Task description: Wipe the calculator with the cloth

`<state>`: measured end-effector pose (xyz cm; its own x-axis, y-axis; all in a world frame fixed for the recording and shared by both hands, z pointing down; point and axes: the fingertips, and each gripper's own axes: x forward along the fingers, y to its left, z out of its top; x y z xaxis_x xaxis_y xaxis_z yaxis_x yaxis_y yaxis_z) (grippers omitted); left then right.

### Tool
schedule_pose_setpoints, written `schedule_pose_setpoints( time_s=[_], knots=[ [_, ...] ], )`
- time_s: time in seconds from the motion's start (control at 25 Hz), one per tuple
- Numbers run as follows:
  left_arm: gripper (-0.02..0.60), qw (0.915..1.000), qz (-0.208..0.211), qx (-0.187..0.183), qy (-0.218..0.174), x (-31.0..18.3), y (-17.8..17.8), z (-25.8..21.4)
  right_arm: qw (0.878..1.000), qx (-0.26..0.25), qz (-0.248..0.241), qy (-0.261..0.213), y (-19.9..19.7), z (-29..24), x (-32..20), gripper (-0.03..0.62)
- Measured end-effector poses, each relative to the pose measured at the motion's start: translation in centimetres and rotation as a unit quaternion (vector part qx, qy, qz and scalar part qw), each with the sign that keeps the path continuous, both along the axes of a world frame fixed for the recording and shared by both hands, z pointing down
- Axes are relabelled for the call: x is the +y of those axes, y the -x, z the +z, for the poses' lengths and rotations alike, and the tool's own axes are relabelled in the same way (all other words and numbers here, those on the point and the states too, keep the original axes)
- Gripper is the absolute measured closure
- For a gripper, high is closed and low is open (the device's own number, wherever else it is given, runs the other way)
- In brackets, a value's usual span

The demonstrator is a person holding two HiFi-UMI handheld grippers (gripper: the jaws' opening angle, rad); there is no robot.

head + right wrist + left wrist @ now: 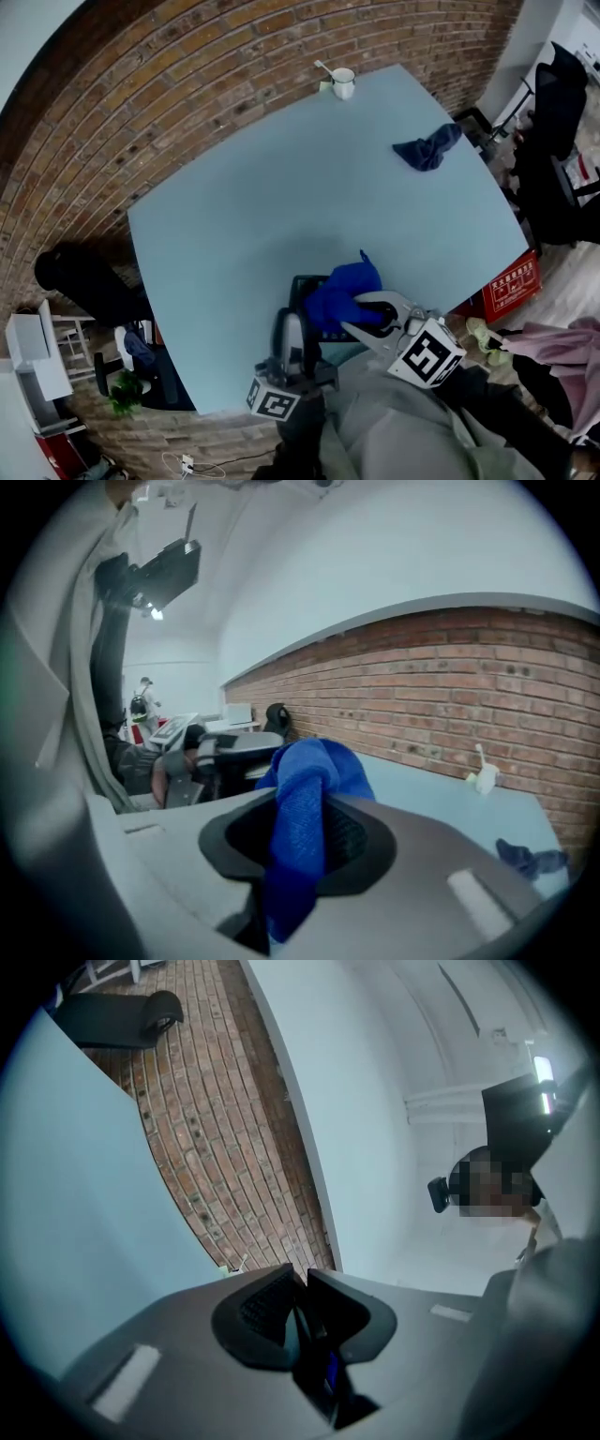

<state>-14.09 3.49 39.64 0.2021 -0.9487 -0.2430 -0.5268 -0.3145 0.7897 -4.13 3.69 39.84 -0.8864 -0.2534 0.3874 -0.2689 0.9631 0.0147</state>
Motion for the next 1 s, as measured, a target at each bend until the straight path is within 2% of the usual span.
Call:
schedule_pose_setpoints(
  time_s=[0.12,0.2,0.28,0.36,0.44,0.52,0.64,0.72,0.84,1.0],
  knots=[
    [0.538,1.0000,0.007,-0.006,-0.001,0.2,0.0,0.0,0.998,-0.012,0.069,0.004,-2.4,-0.1,-2.8,0.493],
    [0.538,0.9993,0.021,-0.029,-0.010,0.3,-0.3,-0.3,0.995,-0.018,0.092,0.033,-3.1,0.2,-3.6,0.494],
    [0.538,0.9963,0.051,-0.065,-0.023,0.4,-1.6,-0.8,0.994,-0.037,0.076,0.066,-2.3,-0.2,-3.4,0.494],
    [0.538,0.9922,0.081,-0.090,-0.032,0.5,-3.4,-1.1,0.994,-0.061,0.044,0.073,-0.7,-1.5,-3.0,0.494],
    [0.538,0.9914,0.085,-0.094,-0.034,0.5,-4.2,-1.1,0.995,-0.075,0.022,0.062,0.6,-2.6,-2.9,0.494],
    [0.538,0.9921,0.074,-0.094,-0.035,0.6,-3.7,-1.1,0.994,-0.078,0.014,0.071,0.9,-2.4,-2.9,0.494],
    [0.540,0.9919,0.063,-0.100,-0.048,1.2,-2.2,-1.5,0.990,-0.065,0.007,0.126,-0.9,-0.7,-2.3,0.494],
    [0.540,0.9911,0.062,-0.101,-0.062,1.7,-1.4,-1.7,0.982,-0.059,-0.001,0.178,-2.6,0.3,-1.5,0.494],
    [0.540,0.9862,0.084,-0.111,-0.090,2.2,-1.8,-2.4,0.969,-0.075,-0.012,0.235,-4.0,0.3,-1.1,0.494],
    [0.538,0.9790,0.115,-0.124,-0.114,2.0,-4.0,-3.3,0.964,-0.129,-0.008,0.232,-3.2,-1.7,-2.7,0.494]
  ],
)
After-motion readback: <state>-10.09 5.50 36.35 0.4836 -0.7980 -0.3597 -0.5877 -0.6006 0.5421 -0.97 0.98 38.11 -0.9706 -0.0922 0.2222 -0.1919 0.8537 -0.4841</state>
